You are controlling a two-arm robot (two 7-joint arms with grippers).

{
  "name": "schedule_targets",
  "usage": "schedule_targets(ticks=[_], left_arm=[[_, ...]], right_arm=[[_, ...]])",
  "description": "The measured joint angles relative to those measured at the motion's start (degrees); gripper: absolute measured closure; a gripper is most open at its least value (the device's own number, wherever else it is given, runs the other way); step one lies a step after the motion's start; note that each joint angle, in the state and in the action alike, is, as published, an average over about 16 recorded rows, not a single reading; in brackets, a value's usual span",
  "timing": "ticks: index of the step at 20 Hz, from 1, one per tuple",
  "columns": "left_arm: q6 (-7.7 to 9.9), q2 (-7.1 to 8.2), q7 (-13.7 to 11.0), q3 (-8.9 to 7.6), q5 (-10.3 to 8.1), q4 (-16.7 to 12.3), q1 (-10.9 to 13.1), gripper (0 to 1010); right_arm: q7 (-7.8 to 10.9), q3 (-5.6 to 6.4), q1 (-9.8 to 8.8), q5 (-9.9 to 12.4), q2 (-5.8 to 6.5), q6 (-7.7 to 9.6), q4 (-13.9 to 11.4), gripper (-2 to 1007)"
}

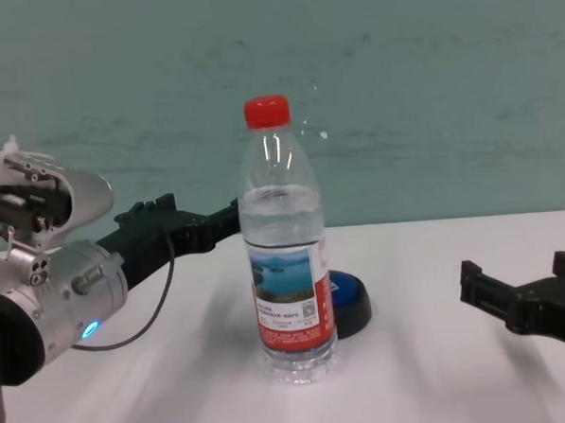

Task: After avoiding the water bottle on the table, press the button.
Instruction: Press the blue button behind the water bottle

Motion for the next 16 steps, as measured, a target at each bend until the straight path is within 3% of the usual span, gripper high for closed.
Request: schedule_targets(ticks=[16], left_arm=[[0.45, -0.10, 0.7, -1.35, -0.56, 1.6, -1.2, 0]], right_arm=[[0.00, 0.00, 0.00, 0.0, 0.00, 0.00, 0.0, 1]])
